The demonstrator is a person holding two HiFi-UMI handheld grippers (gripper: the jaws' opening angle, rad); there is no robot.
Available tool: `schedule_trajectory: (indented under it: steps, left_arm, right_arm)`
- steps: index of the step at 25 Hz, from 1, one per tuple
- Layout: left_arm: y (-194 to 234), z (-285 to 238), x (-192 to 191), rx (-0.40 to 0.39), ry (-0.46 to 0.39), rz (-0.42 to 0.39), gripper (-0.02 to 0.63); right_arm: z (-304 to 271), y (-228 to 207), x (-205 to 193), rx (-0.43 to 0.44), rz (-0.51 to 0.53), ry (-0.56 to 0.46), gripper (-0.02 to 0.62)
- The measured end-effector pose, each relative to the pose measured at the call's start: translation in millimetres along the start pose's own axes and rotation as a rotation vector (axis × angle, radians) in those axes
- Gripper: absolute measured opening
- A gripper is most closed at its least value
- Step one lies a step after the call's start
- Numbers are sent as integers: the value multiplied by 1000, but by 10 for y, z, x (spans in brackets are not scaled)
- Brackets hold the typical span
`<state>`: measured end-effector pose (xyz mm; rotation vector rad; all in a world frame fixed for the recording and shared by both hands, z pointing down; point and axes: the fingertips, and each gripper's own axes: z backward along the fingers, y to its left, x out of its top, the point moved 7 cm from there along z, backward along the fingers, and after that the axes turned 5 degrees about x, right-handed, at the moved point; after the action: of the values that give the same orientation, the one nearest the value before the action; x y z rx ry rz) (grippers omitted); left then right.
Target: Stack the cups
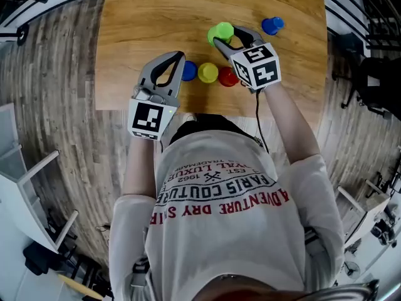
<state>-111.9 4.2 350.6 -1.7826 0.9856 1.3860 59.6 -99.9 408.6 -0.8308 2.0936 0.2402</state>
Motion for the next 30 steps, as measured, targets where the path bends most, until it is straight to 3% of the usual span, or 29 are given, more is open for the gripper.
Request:
schedule_trajectory:
  steps: [12, 30]
  left_arm:
    - [-140, 554, -178, -23, 10, 13, 17]
    - [-83, 792, -343, -2, 43, 34, 17]
  right_arm:
    - [96, 819, -358, 79, 32, 45, 252]
    - [-106, 983, -491, 46, 61, 54, 261]
